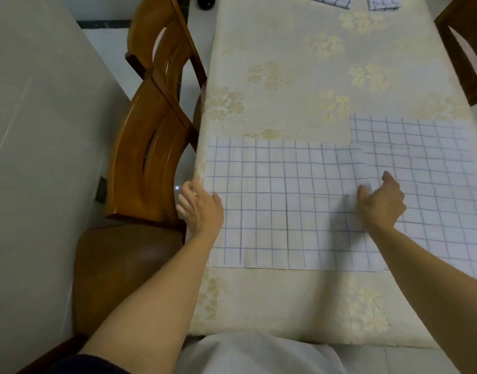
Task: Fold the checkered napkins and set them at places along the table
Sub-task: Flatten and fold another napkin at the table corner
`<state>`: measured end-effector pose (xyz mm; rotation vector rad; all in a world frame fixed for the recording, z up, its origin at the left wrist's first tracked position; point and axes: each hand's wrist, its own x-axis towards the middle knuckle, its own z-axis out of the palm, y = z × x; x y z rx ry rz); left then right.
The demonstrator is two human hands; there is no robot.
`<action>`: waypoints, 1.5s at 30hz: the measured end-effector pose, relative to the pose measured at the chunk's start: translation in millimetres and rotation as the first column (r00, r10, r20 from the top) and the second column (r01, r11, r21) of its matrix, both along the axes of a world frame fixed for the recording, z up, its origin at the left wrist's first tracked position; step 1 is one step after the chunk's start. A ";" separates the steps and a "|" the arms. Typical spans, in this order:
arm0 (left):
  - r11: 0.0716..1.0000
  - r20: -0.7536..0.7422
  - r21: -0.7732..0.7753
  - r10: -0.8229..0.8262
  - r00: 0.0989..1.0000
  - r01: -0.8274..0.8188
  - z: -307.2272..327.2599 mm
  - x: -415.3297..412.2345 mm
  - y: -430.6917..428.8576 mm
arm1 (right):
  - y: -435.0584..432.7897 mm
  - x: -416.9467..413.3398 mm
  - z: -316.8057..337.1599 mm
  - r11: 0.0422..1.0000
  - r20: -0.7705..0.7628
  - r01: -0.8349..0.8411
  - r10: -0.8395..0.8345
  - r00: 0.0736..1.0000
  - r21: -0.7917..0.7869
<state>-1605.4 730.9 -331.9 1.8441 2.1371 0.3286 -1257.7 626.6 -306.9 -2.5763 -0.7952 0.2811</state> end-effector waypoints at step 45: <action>0.762 -0.179 -0.093 -0.645 0.743 0.640 -23.2 85.4 -54.2 | -24.4 -141.8 -38.9 0.737 -0.029 -0.656 0.661 0.750 -0.164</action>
